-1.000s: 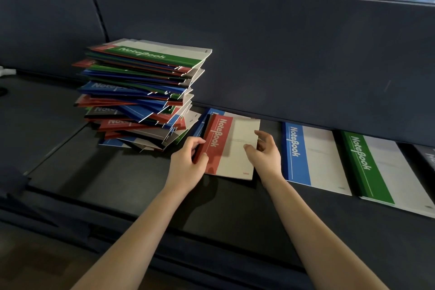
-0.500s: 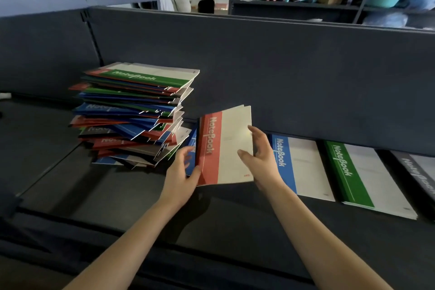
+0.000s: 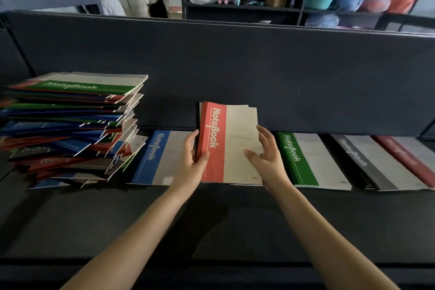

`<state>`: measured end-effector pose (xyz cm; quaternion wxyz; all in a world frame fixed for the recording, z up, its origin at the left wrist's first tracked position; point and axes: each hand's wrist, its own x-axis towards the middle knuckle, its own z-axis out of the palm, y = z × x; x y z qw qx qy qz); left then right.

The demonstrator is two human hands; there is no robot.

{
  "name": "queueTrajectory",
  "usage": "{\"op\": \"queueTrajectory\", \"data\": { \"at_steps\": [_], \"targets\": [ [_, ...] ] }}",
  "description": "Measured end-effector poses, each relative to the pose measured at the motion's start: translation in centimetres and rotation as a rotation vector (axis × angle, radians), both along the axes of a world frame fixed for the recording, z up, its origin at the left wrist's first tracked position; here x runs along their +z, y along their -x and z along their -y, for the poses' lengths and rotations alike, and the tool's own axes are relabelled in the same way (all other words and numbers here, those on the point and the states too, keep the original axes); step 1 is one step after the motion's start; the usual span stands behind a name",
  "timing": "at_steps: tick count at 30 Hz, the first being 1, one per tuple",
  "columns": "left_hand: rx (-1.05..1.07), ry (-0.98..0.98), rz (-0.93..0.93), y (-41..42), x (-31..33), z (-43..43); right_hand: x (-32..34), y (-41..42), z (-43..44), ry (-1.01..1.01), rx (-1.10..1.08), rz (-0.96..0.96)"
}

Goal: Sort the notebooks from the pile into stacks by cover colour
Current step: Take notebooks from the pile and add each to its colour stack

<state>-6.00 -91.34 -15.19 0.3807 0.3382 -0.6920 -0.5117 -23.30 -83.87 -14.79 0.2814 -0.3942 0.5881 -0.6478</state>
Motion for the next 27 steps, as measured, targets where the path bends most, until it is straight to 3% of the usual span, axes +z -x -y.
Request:
{"op": "queueTrajectory", "data": {
  "at_steps": [4, 13, 21, 27],
  "targets": [
    [-0.079, -0.016, -0.033, 3.0, -0.3, -1.5, 0.0, 2.6, -2.3, -0.050, -0.144, -0.097],
    [-0.246, -0.122, -0.093, 11.7, 0.7, -5.0, 1.1, 9.4, -8.6, -0.032, -0.410, -0.121],
    [-0.326, -0.150, -0.130, 19.9, 1.0, -9.3, 1.1, 17.3, -13.9, -0.070, -0.519, -0.138],
    [-0.252, -0.114, -0.133, 26.6, 0.8, -11.9, 1.4, 25.4, -18.5, -0.085, -0.604, -0.157]
  ]
}}
